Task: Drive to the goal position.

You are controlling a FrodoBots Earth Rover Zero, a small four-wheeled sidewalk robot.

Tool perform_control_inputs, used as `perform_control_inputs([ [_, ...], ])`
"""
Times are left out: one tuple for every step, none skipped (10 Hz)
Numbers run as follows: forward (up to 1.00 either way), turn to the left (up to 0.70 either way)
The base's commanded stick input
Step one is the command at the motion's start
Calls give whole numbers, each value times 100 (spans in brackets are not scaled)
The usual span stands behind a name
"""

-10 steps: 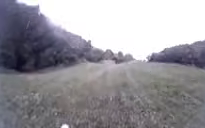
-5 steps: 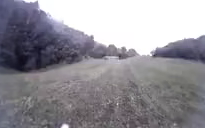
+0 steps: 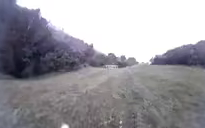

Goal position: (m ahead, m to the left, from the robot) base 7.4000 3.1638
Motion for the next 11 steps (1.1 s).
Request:
perform_control_inputs([
  [70, -3],
  [70, 0],
  [70, 0],
  [70, 0],
  [70, 0],
  [70, 0],
  [70, 0],
  [70, 0],
  [70, -25],
  [70, -25],
  [70, -26],
])
